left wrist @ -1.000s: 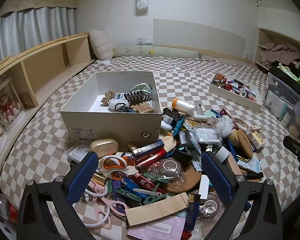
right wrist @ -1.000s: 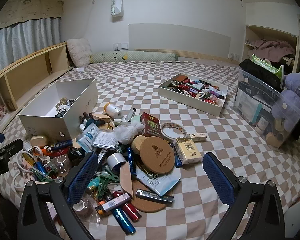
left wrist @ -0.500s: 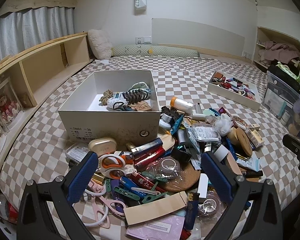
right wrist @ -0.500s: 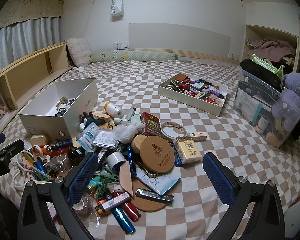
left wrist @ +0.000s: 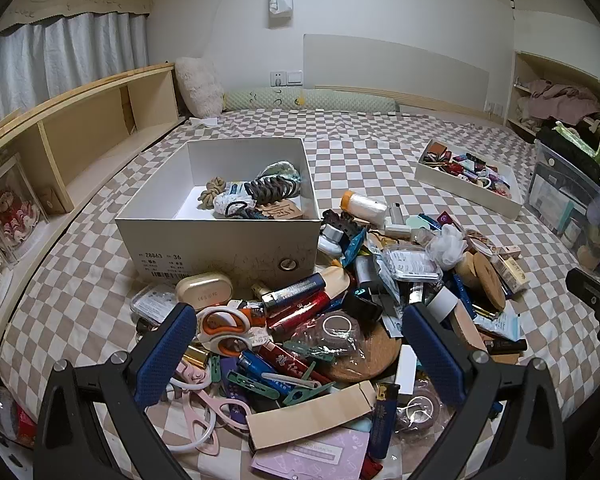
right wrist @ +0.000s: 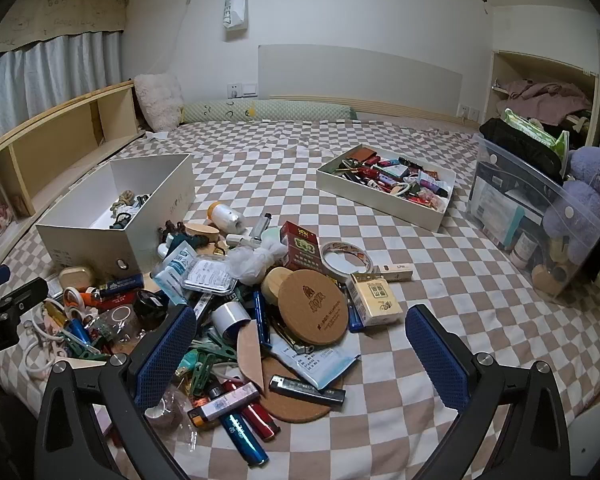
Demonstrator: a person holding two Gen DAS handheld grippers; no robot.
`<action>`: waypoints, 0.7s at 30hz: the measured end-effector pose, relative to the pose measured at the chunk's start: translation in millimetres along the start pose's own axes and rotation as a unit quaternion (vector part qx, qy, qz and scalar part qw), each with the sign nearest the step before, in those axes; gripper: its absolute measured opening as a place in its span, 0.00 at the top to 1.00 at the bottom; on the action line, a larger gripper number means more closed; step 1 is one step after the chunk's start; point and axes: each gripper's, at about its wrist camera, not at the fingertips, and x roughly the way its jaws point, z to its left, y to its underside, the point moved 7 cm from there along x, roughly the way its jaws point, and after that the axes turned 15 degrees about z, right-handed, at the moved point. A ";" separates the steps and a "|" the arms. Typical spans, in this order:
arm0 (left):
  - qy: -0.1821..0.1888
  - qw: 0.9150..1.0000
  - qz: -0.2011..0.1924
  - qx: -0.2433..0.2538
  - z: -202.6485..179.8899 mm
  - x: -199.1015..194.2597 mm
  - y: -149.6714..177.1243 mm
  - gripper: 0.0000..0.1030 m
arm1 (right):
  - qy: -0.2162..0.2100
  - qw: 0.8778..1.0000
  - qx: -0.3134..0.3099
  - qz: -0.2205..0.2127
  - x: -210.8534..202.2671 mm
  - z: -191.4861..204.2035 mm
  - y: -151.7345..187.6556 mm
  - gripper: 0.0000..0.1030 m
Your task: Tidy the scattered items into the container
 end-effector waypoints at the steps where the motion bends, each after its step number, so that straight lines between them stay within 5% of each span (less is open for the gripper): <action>1: 0.000 1.000 0.000 0.000 0.0 0.0 0.0 0.00 | 0.000 1.000 0.000 0.000 0.0 -0.1 0.1 0.00; 21: -0.017 1.000 -0.020 -0.015 13.1 -2.3 0.9 0.00 | 0.003 1.000 0.006 -0.008 5.2 -5.6 -2.7 0.00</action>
